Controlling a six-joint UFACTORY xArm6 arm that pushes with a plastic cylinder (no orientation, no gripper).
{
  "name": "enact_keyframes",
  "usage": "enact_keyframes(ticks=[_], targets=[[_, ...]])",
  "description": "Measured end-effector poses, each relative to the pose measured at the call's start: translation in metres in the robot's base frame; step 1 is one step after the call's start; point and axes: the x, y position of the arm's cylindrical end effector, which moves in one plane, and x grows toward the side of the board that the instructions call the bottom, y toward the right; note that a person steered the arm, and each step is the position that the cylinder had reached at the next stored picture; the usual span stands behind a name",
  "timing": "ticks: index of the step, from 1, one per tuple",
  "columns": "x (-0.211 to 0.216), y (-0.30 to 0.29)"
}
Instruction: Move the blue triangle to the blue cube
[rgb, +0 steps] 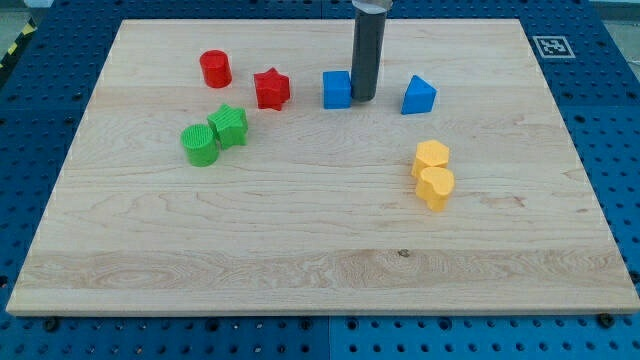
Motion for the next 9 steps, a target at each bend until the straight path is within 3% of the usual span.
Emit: enact_keyframes(ticks=[2, 3, 5, 9], targets=[[0.046, 0.015], [0.058, 0.050], [0.058, 0.091], [-0.007, 0.060]])
